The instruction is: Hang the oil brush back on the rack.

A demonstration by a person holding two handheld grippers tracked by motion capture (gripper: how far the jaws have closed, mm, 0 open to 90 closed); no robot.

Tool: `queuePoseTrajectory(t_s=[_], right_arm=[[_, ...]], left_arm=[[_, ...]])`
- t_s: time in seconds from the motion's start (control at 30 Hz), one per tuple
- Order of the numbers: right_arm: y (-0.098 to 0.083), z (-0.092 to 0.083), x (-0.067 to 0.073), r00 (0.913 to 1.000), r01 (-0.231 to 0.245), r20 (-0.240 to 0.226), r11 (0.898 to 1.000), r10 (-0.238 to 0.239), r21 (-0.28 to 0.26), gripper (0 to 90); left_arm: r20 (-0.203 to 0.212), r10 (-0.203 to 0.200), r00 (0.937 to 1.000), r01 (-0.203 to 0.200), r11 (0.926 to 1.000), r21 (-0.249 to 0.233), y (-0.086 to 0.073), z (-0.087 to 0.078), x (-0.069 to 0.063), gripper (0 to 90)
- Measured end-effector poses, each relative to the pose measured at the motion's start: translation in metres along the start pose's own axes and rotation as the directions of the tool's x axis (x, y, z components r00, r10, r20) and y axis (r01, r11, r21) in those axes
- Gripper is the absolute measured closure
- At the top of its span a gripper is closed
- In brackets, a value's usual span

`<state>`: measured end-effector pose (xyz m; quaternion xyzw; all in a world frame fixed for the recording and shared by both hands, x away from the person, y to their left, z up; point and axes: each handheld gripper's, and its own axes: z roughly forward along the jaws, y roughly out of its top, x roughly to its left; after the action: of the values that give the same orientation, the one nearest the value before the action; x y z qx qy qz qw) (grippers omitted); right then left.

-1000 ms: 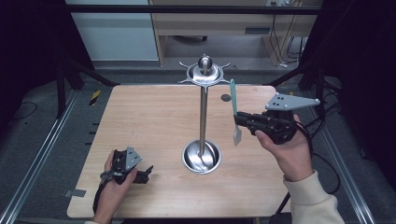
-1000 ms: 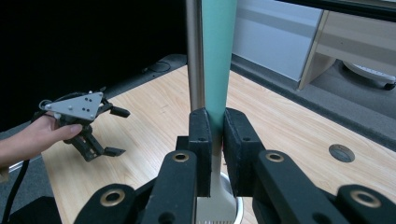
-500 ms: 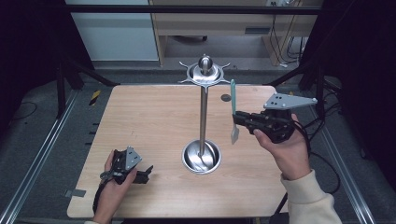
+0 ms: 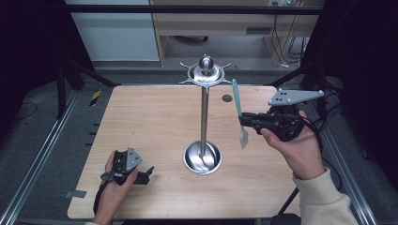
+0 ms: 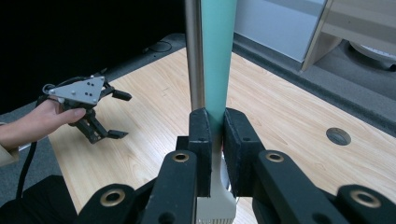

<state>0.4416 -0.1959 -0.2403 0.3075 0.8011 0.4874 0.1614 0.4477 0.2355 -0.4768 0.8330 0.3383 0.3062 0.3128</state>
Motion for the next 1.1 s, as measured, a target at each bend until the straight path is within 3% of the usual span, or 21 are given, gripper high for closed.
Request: queuePoseTrajectory(t_s=[0.83, 1.1], right_arm=[[0.0072, 0.0004, -0.0004, 0.9996, 0.004, -0.027, 0.998, -0.003, 0.060, 82.3], [0.0078, 0.0062, -0.0001, 0.9996, 0.004, -0.028, 0.999, -0.002, 0.046, 82.3]], left_arm=[[0.000, 0.000, 1.0000, 0.000, 1.0000, -0.001, 0.0001, 0.0000, 0.0000, 2.2], [0.001, 0.000, 1.0000, 0.000, 1.0000, 0.000, 0.0002, 0.0000, 0.0001, 2.2]])
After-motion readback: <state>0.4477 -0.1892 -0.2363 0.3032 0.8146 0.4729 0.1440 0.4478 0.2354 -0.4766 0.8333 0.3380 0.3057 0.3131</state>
